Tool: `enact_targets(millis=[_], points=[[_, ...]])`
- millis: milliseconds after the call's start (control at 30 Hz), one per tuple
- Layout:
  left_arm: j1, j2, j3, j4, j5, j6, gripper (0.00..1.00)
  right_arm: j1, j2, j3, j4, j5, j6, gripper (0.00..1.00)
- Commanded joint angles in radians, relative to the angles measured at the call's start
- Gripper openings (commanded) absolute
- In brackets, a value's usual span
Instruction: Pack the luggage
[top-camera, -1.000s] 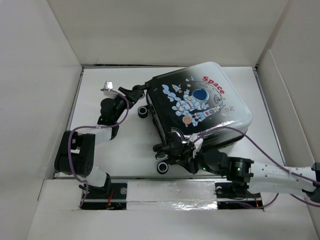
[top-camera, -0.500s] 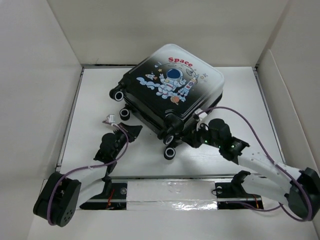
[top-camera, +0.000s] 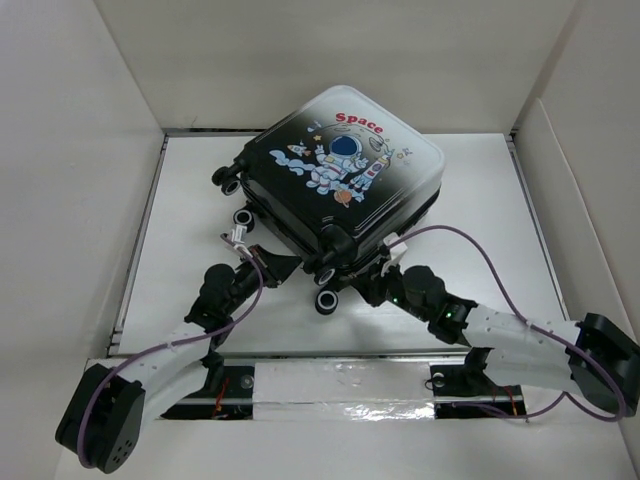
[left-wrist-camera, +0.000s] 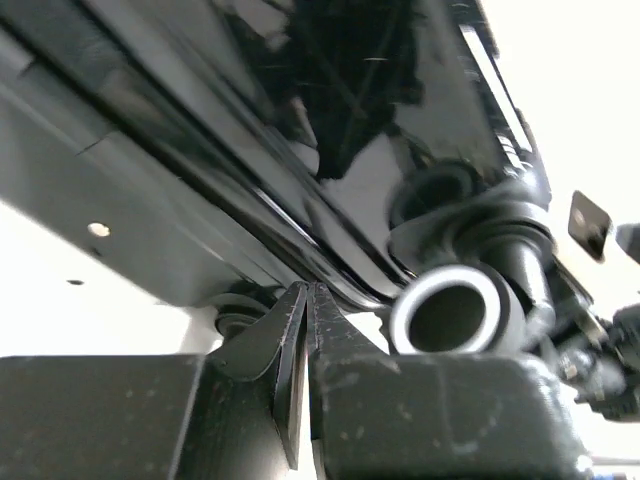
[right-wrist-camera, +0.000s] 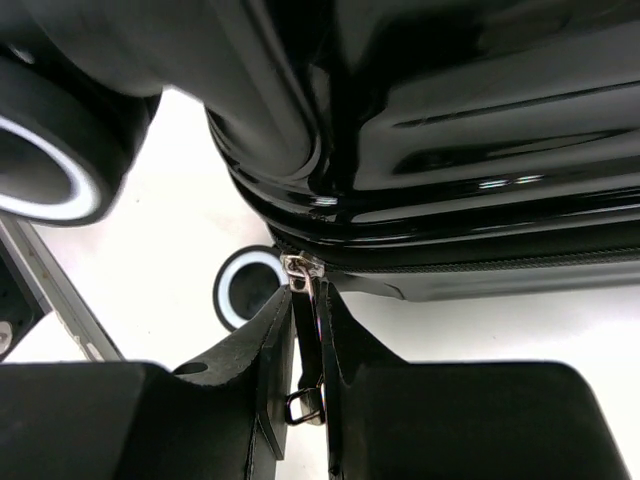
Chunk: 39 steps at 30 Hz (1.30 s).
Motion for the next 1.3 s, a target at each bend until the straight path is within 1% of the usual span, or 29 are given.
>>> enact_targets(millis=[0, 67, 100, 133, 167, 200, 233, 333, 367, 433, 500, 533, 567, 633, 667, 733, 800, 933, 1067, 1167, 1200, 1267], points=[[-0.005, -0.055, 0.054, -0.023, 0.101, 0.056, 0.0, -0.029, -0.087, 0.045, -0.076, 0.018, -0.014, 0.0], [-0.014, -0.058, 0.071, -0.038, 0.162, 0.07, 0.02, -0.089, -0.15, 0.044, -0.11, -0.009, -0.034, 0.0], [-0.026, -0.055, 0.086, -0.041, 0.182, 0.077, 0.16, -0.11, -0.171, 0.042, -0.132, -0.023, -0.044, 0.0], [-0.037, -0.055, 0.092, -0.032, 0.227, 0.102, 0.27, -0.153, -0.189, 0.042, -0.143, -0.043, -0.059, 0.0], [-0.049, -0.058, 0.094, -0.02, 0.239, 0.113, 0.38, -0.173, -0.222, 0.044, -0.151, -0.054, -0.07, 0.0], [-0.075, -0.067, 0.093, -0.015, 0.236, 0.119, 0.57, -0.192, -0.234, 0.045, -0.172, -0.067, -0.077, 0.0], [-0.085, -0.076, 0.09, -0.012, 0.212, 0.127, 0.63, -0.209, -0.242, 0.05, -0.185, -0.095, -0.09, 0.0], [-0.085, -0.102, 0.082, -0.012, 0.195, 0.127, 0.76, -0.241, -0.254, 0.05, -0.22, -0.139, -0.099, 0.0], [-0.094, -0.103, 0.082, -0.012, 0.193, 0.13, 0.76, -0.241, -0.254, 0.047, -0.22, -0.141, -0.1, 0.0], [-0.112, -0.103, 0.092, -0.017, 0.195, 0.142, 0.81, -0.241, -0.254, 0.041, -0.216, -0.144, -0.102, 0.0], [-0.144, -0.078, 0.114, -0.017, 0.19, 0.172, 0.82, -0.259, -0.254, 0.036, -0.209, -0.153, -0.105, 0.0], [-0.169, -0.066, 0.146, -0.015, 0.164, 0.185, 0.82, -0.259, -0.253, 0.037, -0.209, -0.158, -0.113, 0.0], [-0.236, -0.049, 0.166, -0.018, 0.143, 0.201, 0.82, -0.271, -0.25, 0.037, -0.211, -0.169, -0.114, 0.0], [-0.313, 0.017, 0.239, -0.043, 0.062, 0.265, 0.82, -0.284, -0.245, 0.039, -0.205, -0.186, -0.12, 0.0], [-0.379, 0.044, 0.264, -0.052, 0.033, 0.287, 0.82, -0.284, -0.242, 0.039, -0.205, -0.198, -0.119, 0.0], [-0.424, 0.13, 0.334, -0.084, -0.027, 0.327, 0.83, -0.293, -0.242, 0.04, -0.202, -0.212, -0.116, 0.0], [-0.445, 0.19, 0.356, -0.061, -0.037, 0.333, 0.82, -0.293, -0.245, 0.04, -0.203, -0.225, -0.116, 0.0], [-0.454, 0.244, 0.405, -0.072, -0.095, 0.333, 0.8, -0.293, -0.271, 0.034, -0.223, -0.224, -0.116, 0.0], [-0.454, 0.295, 0.467, -0.078, -0.09, 0.363, 0.75, -0.293, -0.303, 0.019, -0.228, -0.23, -0.114, 0.0], [-0.464, 0.365, 0.545, -0.069, -0.06, 0.37, 0.58, -0.284, -0.312, 0.011, -0.229, -0.235, -0.102, 0.0], [-0.464, 0.411, 0.569, -0.064, -0.048, 0.371, 0.43, -0.263, -0.311, -0.004, -0.207, -0.23, -0.096, 0.0], [-0.485, 0.463, 0.658, -0.064, -0.026, 0.371, 0.2, -0.233, -0.303, -0.019, -0.177, -0.212, -0.067, 0.0]])
